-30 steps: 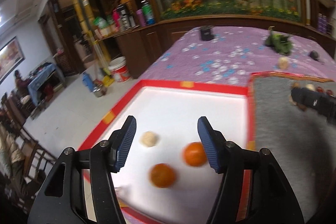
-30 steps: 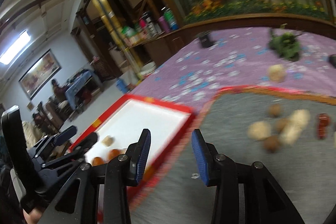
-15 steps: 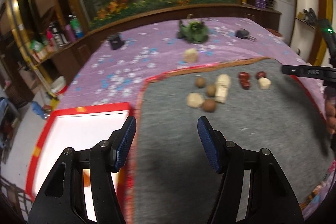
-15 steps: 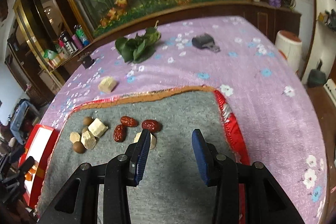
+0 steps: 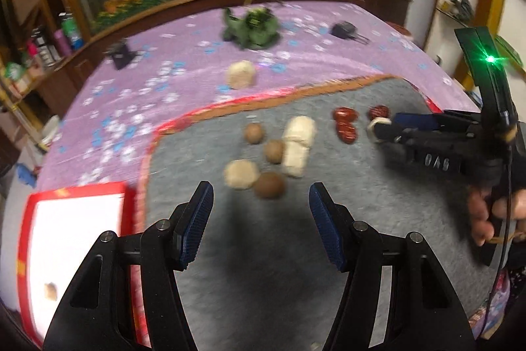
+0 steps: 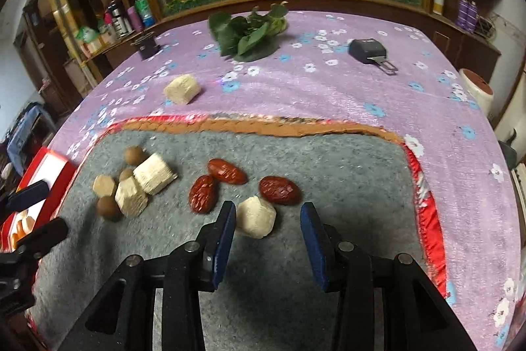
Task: Organize fruits
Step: 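Grasp a pale cube with the left tool while the right tool grasps a white cube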
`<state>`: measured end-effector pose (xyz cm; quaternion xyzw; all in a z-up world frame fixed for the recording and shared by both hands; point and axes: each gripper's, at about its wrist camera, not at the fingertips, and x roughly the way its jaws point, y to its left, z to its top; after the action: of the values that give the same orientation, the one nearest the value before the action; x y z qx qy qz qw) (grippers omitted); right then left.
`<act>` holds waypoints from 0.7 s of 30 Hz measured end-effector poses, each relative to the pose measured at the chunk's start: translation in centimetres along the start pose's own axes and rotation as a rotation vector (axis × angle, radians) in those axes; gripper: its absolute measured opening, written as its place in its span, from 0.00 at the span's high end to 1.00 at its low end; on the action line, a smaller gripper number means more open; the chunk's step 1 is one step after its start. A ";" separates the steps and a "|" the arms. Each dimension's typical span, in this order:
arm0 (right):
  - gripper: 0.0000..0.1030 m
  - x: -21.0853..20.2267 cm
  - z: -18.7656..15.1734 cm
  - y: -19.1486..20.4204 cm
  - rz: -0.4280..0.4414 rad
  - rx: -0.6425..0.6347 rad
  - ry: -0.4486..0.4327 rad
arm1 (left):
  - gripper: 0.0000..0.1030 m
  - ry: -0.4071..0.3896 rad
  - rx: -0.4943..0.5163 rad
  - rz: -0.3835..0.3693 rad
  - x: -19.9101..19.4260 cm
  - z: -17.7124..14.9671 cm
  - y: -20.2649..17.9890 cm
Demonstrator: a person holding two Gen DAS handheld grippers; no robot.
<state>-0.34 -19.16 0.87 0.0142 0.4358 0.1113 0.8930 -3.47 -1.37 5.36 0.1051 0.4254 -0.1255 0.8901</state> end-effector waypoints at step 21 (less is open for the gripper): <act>0.69 0.4 0.1 -1.2 0.148 0.082 0.028 | 0.73 0.081 0.028 -0.078 4.9 2.4 -2.0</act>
<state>0.22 -20.25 0.51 0.0813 0.4500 0.1593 0.8749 0.62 -4.64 2.82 0.1059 0.4631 -0.1615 0.8650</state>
